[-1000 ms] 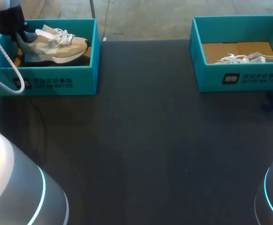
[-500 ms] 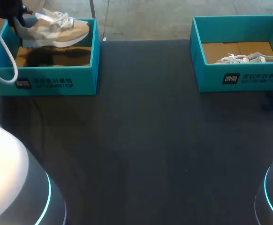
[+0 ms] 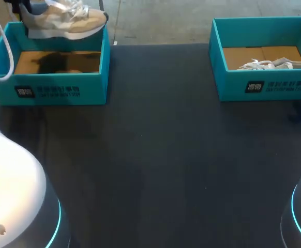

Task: Take the shoe out of the shoebox, open the shoe tongue, remove and reinsert the insole, then place the shoe into the shoebox

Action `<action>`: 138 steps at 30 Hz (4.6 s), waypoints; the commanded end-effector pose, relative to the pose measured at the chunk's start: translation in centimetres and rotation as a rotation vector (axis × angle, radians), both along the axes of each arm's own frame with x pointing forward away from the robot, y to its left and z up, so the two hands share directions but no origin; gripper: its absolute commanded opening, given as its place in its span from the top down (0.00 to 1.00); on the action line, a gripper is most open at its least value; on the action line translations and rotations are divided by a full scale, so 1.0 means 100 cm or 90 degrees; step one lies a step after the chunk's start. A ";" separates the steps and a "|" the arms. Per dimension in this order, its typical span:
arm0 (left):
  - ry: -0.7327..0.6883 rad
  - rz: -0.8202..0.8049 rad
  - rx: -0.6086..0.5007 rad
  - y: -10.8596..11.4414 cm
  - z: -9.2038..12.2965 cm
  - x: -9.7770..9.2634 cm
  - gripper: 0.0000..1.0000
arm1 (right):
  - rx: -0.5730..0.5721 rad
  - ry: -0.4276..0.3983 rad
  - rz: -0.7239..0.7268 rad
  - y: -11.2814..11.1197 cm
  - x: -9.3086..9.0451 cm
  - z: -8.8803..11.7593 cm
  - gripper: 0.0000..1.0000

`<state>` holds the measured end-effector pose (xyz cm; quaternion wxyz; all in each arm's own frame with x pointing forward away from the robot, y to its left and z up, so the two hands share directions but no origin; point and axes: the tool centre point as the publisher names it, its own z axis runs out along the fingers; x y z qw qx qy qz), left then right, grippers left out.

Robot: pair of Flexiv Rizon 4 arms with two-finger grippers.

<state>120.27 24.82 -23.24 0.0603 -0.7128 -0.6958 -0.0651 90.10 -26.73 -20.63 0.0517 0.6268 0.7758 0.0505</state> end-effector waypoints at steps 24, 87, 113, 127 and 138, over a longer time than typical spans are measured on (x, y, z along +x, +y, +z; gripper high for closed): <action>-0.013 0.023 0.045 -0.069 0.065 -0.096 1.00 | 0.001 0.000 0.000 0.000 0.000 0.000 0.00; -0.003 -0.009 0.025 -0.243 0.031 -0.377 1.00 | 0.001 0.000 0.000 0.000 0.000 0.000 0.00; -0.007 0.019 0.008 -0.271 -0.039 -0.398 1.00 | 0.001 0.000 0.000 0.000 0.000 0.000 0.00; 0.032 0.029 0.013 -0.286 -0.087 -0.428 1.00 | 0.001 0.000 0.000 0.000 0.000 0.000 0.00; 0.027 0.023 0.021 -0.294 -0.114 -0.446 1.00 | 0.001 0.000 0.000 0.000 0.000 0.000 0.00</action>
